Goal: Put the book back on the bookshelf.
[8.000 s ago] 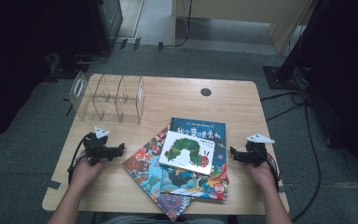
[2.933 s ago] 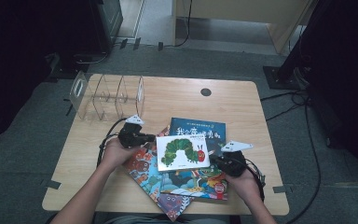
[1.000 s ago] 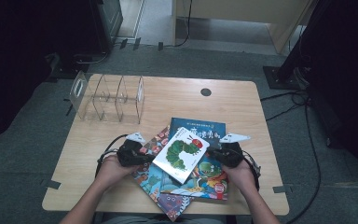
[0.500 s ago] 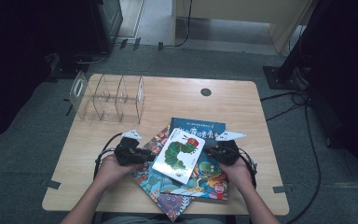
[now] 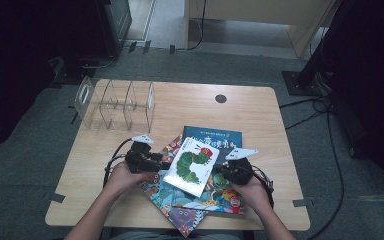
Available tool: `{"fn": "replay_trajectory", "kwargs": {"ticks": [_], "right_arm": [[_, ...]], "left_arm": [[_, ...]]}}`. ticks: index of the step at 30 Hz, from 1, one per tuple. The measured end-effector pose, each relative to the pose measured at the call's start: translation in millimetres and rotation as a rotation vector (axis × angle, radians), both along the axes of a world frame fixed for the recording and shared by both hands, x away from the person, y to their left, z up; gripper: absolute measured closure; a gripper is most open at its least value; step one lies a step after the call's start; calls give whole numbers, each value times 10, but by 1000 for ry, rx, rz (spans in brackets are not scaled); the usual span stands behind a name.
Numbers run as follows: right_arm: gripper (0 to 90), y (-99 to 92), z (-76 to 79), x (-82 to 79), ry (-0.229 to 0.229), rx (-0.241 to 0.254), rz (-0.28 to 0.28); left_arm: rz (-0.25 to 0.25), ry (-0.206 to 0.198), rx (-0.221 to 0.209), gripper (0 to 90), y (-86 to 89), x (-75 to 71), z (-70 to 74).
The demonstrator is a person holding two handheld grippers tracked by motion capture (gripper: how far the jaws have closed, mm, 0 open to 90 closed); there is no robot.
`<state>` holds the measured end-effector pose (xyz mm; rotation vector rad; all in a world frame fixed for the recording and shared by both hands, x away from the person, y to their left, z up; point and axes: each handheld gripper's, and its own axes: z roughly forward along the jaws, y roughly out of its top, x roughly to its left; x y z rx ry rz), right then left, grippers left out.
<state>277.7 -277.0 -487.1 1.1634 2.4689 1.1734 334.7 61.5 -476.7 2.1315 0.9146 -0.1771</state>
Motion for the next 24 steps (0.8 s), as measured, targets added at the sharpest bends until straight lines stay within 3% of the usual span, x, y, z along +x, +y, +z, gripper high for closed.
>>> {"fn": "replay_trajectory", "kwargs": {"ticks": [7,11,24], "right_arm": [[895,40,-10,27,-5,11,-6],[893,18,14,-37,1,-18,24],[898,154,-21,-17,-18,7,44]], "left_arm": [[-18,24,43,301,-166,-15,-46],[-12,53,12,304,-194,-15,-44],[12,95,-14,324,-239,19,-85]]}}
